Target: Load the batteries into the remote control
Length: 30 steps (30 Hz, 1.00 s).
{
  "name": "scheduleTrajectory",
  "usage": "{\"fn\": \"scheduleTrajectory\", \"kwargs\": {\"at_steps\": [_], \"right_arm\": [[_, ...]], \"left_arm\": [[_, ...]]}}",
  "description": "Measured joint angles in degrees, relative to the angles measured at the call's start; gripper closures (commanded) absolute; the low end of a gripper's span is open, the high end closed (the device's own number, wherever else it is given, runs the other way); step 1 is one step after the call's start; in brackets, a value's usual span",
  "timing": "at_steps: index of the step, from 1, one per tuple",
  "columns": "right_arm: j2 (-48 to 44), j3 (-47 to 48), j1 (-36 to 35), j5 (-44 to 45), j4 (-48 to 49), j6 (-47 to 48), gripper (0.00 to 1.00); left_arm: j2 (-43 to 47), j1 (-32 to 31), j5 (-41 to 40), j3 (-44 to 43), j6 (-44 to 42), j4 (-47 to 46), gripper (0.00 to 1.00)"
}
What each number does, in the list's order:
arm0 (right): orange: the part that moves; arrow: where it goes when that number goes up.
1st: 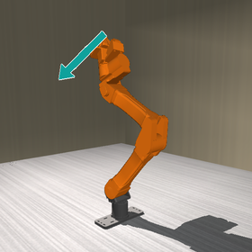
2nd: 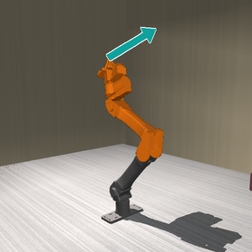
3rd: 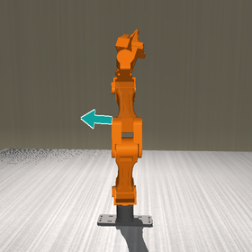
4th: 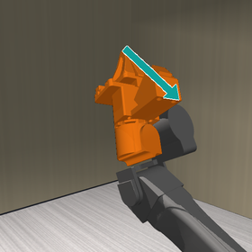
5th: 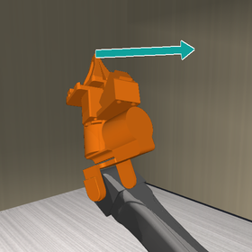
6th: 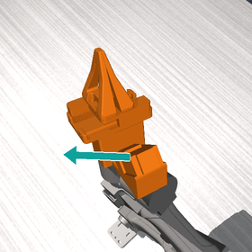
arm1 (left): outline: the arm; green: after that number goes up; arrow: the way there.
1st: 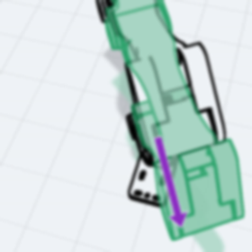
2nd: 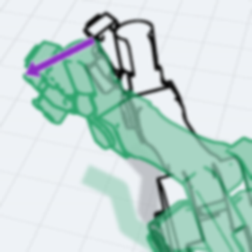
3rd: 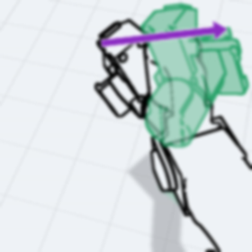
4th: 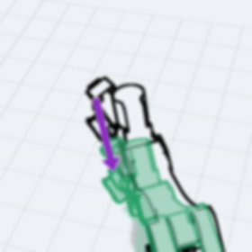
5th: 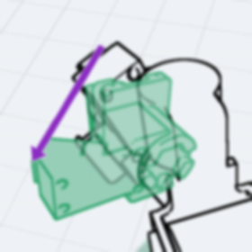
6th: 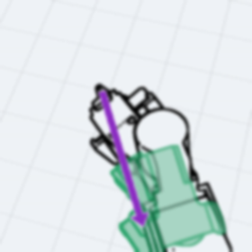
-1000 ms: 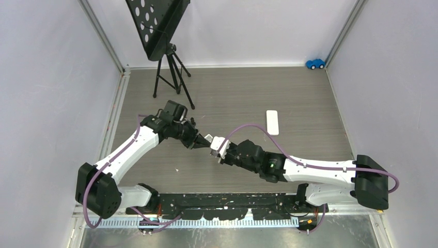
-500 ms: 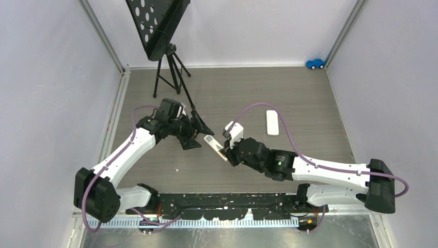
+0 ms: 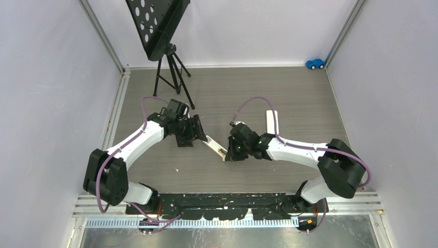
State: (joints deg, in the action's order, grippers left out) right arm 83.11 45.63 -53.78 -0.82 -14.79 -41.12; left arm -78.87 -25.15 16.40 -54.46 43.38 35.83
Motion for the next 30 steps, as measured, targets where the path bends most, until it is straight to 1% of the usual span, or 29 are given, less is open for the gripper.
{"fn": "scheduleTrajectory", "kwargs": {"at_steps": [2,5,9,18,24,27,30], "right_arm": [[1.4,0.1,2.6,-3.7,1.1,-1.6,1.0],[4.0,0.8,4.3,-8.2,2.5,-3.2,1.0],[7.0,1.5,5.3,-10.8,2.6,-3.9,1.0],[6.8,1.7,10.0,-12.5,2.4,-4.3,1.0],[5.0,1.7,15.1,-22.9,2.2,-2.5,1.0],[3.1,1.7,17.2,-25.9,3.7,-3.3,1.0],[3.0,1.5,18.6,-27.8,7.5,-5.9,1.0]], "left_arm": [[-0.7,0.0,-0.2,0.0,-1.0,0.0,0.26],[-2.1,0.0,-0.5,0.0,-2.2,-0.2,0.26],[-4.4,0.0,-0.6,0.0,-3.2,-0.5,0.26],[-8.3,0.0,-0.3,-0.2,-3.6,-2.4,0.28],[-8.3,0.0,0.2,-0.1,-3.6,-5.7,0.33],[-8.3,0.0,0.3,0.1,-3.6,-7.2,0.37],[-8.4,0.0,0.3,0.6,-3.6,-8.2,0.39]]}}
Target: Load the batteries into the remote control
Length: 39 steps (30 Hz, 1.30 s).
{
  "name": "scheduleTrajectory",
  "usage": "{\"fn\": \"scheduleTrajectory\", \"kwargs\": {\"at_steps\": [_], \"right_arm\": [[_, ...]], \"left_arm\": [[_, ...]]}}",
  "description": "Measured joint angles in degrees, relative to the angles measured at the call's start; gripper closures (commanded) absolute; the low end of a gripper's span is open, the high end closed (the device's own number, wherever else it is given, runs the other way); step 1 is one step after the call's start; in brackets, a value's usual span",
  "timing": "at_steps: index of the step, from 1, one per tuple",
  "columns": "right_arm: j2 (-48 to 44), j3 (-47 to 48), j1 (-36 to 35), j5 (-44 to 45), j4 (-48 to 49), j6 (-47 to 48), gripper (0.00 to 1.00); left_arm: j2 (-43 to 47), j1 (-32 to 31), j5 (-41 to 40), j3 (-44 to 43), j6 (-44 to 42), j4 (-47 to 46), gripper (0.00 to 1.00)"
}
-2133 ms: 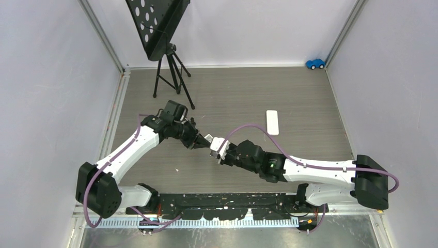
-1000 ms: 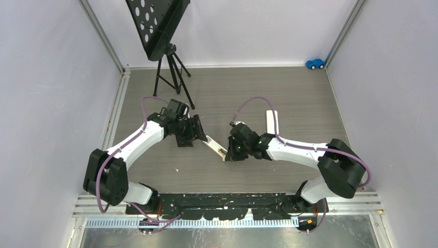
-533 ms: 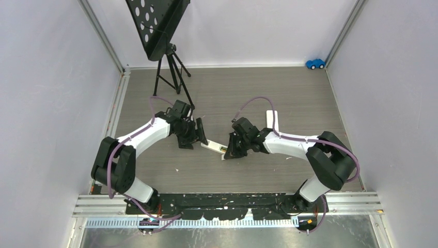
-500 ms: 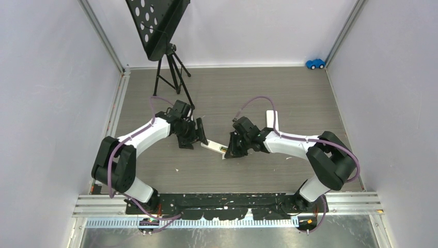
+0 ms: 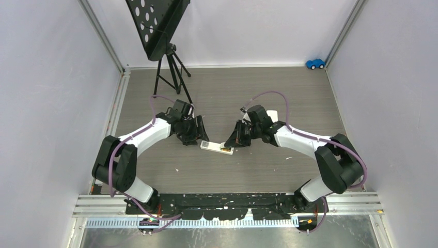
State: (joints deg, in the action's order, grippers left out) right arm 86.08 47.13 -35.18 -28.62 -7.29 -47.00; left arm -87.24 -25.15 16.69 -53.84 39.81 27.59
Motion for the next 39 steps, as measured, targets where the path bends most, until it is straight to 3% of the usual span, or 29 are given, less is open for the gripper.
{"fn": "scheduleTrajectory", "kwargs": {"at_steps": [9,39], "right_arm": [[6.8,-0.8,0.4,-1.8,7.3,-6.8,1.0],[7.7,-1.8,0.5,1.5,5.6,-6.9,1.0]], "left_arm": [[-1.5,0.0,0.0,0.9,-0.3,-1.0,0.38],[-5.5,0.0,-0.9,1.1,-1.2,-3.4,0.46]]}}
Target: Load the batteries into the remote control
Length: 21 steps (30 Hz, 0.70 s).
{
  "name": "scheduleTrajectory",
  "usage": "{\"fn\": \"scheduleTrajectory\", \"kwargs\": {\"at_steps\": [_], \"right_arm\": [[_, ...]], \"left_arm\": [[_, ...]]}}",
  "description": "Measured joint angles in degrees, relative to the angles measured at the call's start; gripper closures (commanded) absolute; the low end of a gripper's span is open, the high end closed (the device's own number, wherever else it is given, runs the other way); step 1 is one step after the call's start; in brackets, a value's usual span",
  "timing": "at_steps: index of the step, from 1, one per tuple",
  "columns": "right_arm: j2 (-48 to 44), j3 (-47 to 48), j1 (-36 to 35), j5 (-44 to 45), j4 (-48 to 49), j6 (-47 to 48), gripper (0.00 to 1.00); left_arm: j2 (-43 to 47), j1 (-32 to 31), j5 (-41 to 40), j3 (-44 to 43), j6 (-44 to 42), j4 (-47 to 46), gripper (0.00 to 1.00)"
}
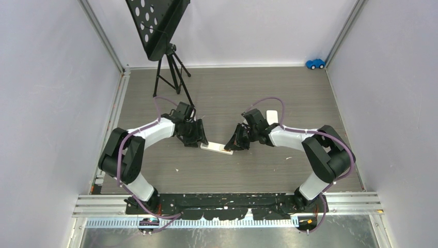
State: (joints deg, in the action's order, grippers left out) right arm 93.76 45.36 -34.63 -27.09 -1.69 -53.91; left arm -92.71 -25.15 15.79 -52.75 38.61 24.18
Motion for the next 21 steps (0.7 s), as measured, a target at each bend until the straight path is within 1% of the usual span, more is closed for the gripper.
{"fn": "scheduleTrajectory", "kwargs": {"at_steps": [9,21], "right_arm": [[-0.2,-0.1,0.0,0.0,-0.3,0.9,1.0],[-0.5,-1.9,0.2,0.2,1.6,0.6,1.0]], "left_arm": [[-0.8,0.0,-0.5,0.3,0.1,0.0,0.48],[-1.3,0.0,-0.5,0.5,0.2,-0.1,0.49]]}}
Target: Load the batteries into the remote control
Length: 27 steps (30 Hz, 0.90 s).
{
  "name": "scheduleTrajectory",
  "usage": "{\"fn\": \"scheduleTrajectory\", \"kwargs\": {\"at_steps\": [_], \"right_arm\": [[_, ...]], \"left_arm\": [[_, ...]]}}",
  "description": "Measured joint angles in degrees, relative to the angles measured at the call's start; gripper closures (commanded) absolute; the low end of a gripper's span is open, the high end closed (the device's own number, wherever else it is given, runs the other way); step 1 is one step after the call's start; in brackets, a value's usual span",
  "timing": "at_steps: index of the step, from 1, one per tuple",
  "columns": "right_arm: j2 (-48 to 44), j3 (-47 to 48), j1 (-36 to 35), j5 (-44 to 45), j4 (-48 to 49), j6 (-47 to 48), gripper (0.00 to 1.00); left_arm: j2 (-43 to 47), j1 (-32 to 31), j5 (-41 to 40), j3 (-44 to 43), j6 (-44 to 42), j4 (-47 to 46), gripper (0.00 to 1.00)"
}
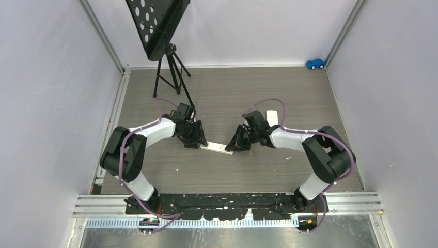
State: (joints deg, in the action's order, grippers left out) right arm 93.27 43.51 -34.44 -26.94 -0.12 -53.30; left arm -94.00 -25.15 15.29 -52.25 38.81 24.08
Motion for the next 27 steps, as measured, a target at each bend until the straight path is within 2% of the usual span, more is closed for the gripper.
{"fn": "scheduleTrajectory", "kwargs": {"at_steps": [27], "right_arm": [[0.3,0.3,-0.2,2.1,0.6,0.5,1.0]], "left_arm": [[-0.7,0.2,1.7,0.0,0.1,-0.6,0.53]]}}
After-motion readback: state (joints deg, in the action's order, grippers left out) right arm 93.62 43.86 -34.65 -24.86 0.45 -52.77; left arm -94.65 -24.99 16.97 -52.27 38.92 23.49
